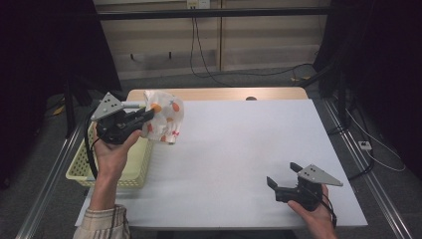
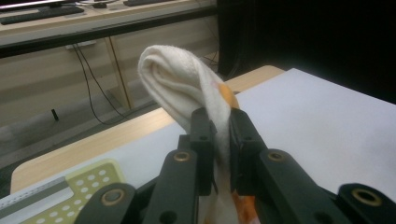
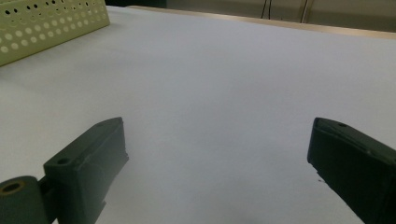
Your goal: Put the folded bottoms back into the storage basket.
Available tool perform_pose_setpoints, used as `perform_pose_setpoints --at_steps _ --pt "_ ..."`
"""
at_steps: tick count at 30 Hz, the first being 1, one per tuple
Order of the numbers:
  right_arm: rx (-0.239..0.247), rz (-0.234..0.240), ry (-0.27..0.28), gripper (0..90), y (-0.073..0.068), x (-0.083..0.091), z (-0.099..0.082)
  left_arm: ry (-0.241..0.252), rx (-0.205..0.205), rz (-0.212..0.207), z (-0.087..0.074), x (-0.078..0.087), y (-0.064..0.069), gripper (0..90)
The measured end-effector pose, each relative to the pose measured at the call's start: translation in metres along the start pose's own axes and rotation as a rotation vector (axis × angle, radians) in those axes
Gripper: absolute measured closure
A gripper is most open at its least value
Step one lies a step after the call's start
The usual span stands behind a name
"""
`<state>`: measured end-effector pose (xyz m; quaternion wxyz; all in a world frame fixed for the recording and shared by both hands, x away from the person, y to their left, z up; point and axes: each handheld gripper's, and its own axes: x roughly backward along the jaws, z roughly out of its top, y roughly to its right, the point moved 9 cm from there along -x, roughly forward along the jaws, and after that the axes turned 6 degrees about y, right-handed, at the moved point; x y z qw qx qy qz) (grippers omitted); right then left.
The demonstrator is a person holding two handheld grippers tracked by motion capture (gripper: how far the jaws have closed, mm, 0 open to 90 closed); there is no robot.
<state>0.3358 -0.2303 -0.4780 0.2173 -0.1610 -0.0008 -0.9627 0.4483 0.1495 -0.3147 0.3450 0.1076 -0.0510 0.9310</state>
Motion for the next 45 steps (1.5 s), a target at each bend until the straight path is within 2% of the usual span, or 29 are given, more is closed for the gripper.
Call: perform_pose_setpoints --at_steps 6,12,19,32,38,45 --pt "0.002 0.006 0.004 3.5 -0.001 0.001 0.0 0.008 0.023 0.024 0.002 0.007 -0.005 82.5" --pt "0.0 -0.009 0.01 3.4 0.003 0.002 0.001 -0.003 0.003 0.041 0.001 0.018 -0.009 82.5" --pt "0.011 -0.006 0.014 3.3 0.002 0.002 0.002 -0.009 0.004 0.048 -0.002 0.026 -0.016 82.5" --pt "0.013 0.013 0.027 3.2 0.001 0.004 0.004 0.014 0.02 0.071 0.001 0.043 -0.03 82.5" --pt "0.023 0.02 0.024 3.2 0.001 0.004 0.004 0.005 0.027 0.085 -0.001 0.049 -0.039 82.4" --pt "0.028 0.009 0.01 3.2 0.003 0.004 0.002 -0.01 0.015 0.104 -0.002 0.06 -0.047 82.4"
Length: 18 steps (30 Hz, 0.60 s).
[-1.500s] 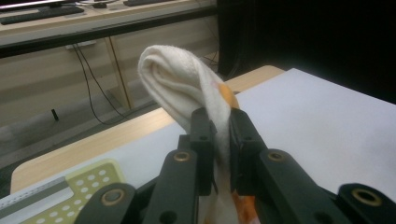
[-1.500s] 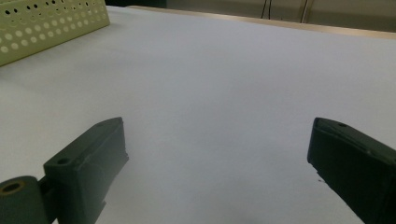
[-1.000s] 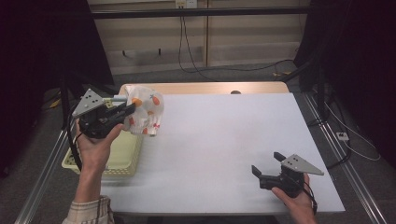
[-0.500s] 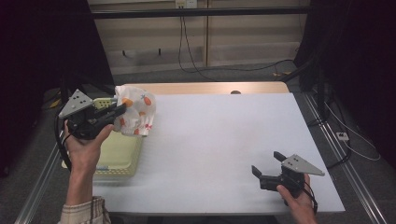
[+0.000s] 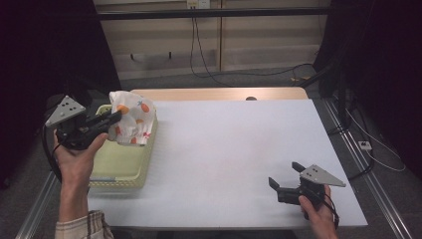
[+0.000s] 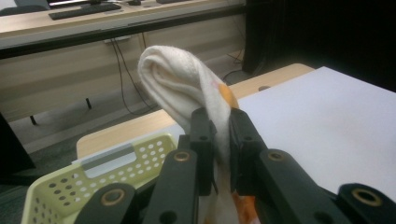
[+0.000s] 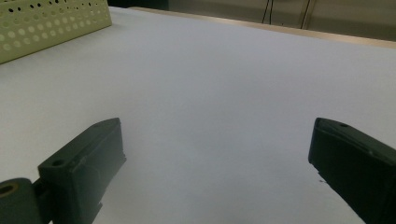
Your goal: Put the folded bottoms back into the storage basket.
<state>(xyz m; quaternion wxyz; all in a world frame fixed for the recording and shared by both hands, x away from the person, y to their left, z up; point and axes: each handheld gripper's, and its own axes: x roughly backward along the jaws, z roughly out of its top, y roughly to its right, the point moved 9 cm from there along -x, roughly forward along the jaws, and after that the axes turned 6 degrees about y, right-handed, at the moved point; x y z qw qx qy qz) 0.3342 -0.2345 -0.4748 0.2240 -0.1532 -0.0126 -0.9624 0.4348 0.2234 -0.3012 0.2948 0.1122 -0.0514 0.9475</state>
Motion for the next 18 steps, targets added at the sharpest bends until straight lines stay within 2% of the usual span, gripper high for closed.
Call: perform_pose_setpoints --at_steps 7,18 --pt "0.005 0.004 0.002 3.3 0.0 0.001 0.0 -0.02 0.012 0.023 -0.005 0.005 -0.011 82.5" --pt "0.013 -0.007 -0.008 3.7 0.001 0.0 -0.001 -0.019 0.02 0.051 -0.007 0.02 -0.024 82.5"
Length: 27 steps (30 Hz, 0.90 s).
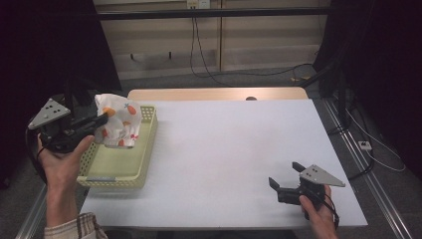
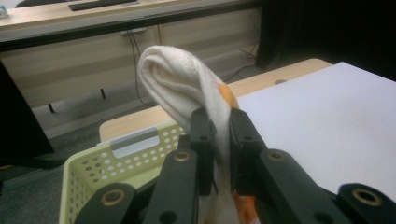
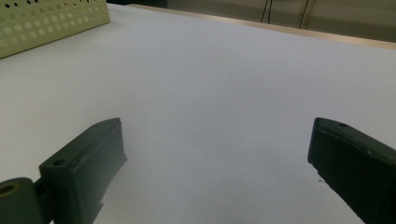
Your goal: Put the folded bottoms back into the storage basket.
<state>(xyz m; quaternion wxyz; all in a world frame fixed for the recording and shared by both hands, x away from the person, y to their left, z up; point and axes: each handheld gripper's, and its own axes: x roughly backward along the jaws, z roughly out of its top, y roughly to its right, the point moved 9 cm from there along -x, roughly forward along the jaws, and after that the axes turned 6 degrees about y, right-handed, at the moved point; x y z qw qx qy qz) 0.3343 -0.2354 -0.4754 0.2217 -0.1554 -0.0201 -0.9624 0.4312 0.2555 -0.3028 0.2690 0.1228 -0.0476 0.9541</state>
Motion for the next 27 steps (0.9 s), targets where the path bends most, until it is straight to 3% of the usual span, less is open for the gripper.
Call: perform_pose_setpoints --at_steps 3,12,22,27 --pt "-0.003 -0.001 0.003 3.7 0.0 0.0 0.0 0.003 0.012 0.004 -0.002 0.001 -0.004 82.4" --pt "0.0 -0.001 -0.003 3.9 0.0 0.0 0.0 -0.063 0.03 0.006 -0.021 -0.01 -0.014 82.4" --pt "0.001 0.006 -0.004 3.9 0.0 0.0 0.0 -0.134 0.01 0.0 -0.034 -0.019 -0.014 82.4" --pt "0.0 0.005 -0.003 4.0 0.0 0.0 0.0 -0.139 0.009 0.007 -0.038 -0.019 -0.019 82.4"
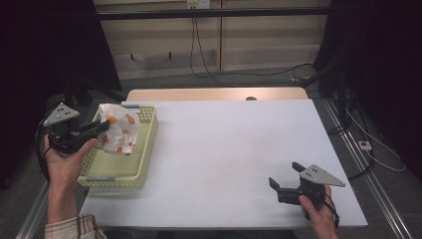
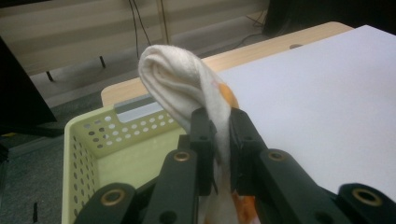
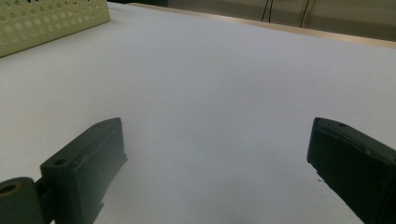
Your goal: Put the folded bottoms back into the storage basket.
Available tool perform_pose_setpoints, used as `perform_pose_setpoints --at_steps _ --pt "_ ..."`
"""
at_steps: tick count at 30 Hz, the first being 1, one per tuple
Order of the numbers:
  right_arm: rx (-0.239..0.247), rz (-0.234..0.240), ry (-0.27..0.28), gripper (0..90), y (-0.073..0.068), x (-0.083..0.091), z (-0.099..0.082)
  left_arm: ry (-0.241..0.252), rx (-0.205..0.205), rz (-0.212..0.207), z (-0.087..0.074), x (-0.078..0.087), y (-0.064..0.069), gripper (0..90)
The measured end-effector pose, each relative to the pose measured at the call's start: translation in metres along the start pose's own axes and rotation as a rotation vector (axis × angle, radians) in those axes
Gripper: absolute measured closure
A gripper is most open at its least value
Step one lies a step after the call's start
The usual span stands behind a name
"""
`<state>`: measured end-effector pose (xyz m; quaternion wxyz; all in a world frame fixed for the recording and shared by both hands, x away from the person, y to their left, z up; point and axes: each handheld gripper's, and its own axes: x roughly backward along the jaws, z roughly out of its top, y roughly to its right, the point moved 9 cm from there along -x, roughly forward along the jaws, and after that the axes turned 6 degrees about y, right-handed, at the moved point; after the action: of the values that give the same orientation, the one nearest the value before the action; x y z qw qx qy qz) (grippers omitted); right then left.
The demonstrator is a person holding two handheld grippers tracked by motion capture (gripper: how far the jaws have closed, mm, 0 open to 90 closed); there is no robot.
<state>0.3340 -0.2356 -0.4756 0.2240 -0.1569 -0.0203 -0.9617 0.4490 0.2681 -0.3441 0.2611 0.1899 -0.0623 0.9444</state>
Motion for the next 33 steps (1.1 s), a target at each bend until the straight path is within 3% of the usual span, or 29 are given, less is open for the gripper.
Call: perform_pose_setpoints --at_steps 7,22,33 --pt "-0.001 -0.005 0.003 4.2 0.0 0.0 0.0 -0.032 0.024 -0.008 -0.011 -0.009 -0.005 82.4" --pt "-0.005 -0.009 0.001 4.4 0.001 0.0 0.0 -0.113 0.025 -0.043 -0.031 -0.033 -0.001 82.3" --pt "-0.004 -0.015 -0.006 4.9 0.002 -0.001 -0.001 -0.135 0.027 -0.068 -0.036 -0.042 0.003 82.2"
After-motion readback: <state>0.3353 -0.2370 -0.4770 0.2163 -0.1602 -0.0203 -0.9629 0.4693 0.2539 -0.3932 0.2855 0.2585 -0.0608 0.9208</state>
